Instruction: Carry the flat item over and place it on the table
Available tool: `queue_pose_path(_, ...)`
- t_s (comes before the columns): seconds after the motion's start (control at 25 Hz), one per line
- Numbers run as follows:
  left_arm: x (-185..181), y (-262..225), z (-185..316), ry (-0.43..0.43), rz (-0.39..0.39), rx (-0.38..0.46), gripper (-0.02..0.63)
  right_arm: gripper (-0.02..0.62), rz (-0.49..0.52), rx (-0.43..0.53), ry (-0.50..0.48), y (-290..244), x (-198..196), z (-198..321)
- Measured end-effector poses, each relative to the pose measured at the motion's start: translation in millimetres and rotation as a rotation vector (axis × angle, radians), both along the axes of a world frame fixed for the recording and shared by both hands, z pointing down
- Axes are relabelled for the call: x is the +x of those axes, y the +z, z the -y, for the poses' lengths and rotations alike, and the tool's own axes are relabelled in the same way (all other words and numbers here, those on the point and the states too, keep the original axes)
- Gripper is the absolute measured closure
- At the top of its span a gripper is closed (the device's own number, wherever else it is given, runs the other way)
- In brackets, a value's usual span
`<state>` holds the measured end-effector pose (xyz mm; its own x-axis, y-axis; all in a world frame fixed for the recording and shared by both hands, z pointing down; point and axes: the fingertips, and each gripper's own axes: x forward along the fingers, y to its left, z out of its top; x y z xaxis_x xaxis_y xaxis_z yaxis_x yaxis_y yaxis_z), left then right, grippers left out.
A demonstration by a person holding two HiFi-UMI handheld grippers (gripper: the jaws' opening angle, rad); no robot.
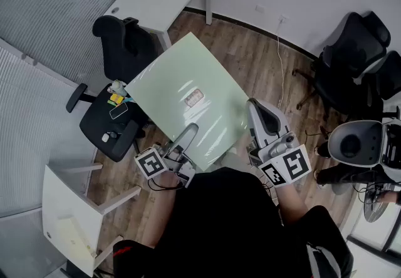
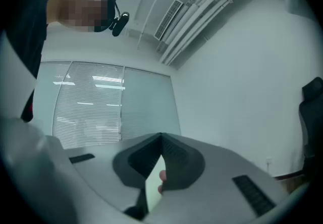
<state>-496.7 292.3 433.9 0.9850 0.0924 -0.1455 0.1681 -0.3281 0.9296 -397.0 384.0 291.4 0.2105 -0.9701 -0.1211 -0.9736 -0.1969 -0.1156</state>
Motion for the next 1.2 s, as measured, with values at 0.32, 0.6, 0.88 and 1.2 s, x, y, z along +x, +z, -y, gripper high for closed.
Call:
queue_pose_path(0.32,31,4,-4,0.016,0.043,0.063,0.301,0.595,0.017,-0.015,-0.009,10,30,6)
queue_pose_path(0.6,79,-9,-25,0.004,0.014,0.063,0.299,0.595,0.001,-0.006,-0.08,2,65,7)
queue_pose_path(0.88,118,-11,-45,-0.034,0.025,0.093,0.299,0.595,-0.01,0.011,-0.153,-4,92,-6)
queue_pose_path(1.2,174,-4,-100,-0.024,-0.001,0.08,0.299,0.595,-0.026,0.013,-0.208,1,117,-45)
